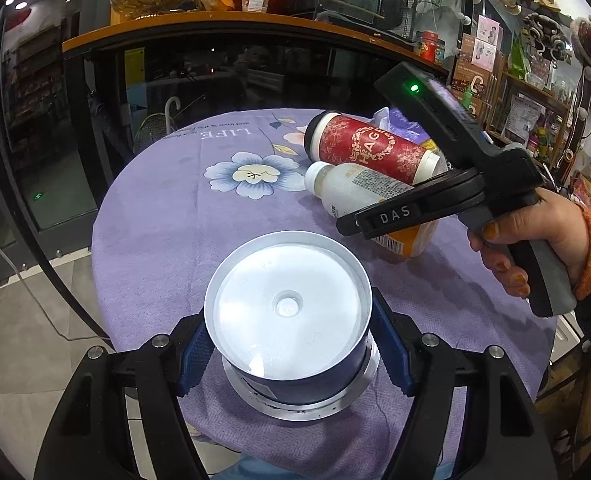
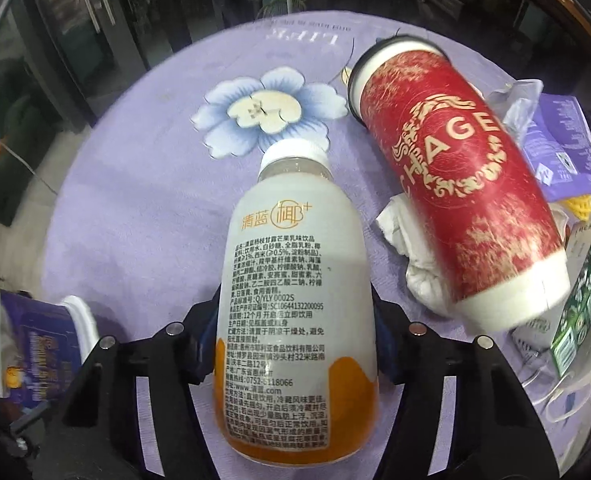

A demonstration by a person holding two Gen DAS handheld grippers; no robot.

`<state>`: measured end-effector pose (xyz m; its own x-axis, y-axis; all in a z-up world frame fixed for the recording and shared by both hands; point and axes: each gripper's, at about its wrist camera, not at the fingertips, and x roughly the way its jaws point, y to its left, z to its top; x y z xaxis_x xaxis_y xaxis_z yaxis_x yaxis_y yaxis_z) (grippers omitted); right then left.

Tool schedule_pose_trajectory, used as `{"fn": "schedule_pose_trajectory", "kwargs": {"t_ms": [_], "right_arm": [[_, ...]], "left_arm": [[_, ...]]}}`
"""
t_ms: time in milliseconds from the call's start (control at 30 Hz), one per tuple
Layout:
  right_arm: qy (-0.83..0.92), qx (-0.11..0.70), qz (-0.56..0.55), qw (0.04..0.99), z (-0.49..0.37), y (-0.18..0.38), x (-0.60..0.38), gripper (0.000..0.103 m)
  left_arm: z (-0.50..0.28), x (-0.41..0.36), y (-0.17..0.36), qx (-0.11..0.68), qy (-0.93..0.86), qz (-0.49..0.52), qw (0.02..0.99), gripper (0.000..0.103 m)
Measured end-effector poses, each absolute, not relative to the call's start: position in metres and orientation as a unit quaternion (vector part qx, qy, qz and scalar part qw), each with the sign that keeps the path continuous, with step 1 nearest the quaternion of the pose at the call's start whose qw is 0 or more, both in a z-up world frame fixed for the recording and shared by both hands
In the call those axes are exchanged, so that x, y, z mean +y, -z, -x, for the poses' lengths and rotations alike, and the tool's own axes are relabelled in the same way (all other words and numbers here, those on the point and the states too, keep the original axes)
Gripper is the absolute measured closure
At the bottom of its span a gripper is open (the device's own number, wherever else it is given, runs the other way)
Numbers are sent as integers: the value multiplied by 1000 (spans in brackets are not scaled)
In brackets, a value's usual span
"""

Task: Collect trash
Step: 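Grasp the white orange-labelled bottle with the right tool while the left tool holds the cup, then carry both items to the trash bin and open the right tool over it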

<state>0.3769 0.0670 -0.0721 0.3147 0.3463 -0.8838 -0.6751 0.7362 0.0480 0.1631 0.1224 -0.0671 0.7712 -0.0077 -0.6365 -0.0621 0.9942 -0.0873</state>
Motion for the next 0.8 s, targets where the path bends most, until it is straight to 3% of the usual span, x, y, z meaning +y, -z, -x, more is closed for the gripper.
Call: {"fn": "schedule_pose_trajectory", "kwargs": {"t_ms": [433,800], "right_arm": [[-336,413,48,845,-291,28,-54,42],[-159,411,-68,895,-254,49,-285,42]], "left_arm": [[-151,72,44,314,29,31,949,33],[-166,-86,29,293,198,-31,935,33]]}}
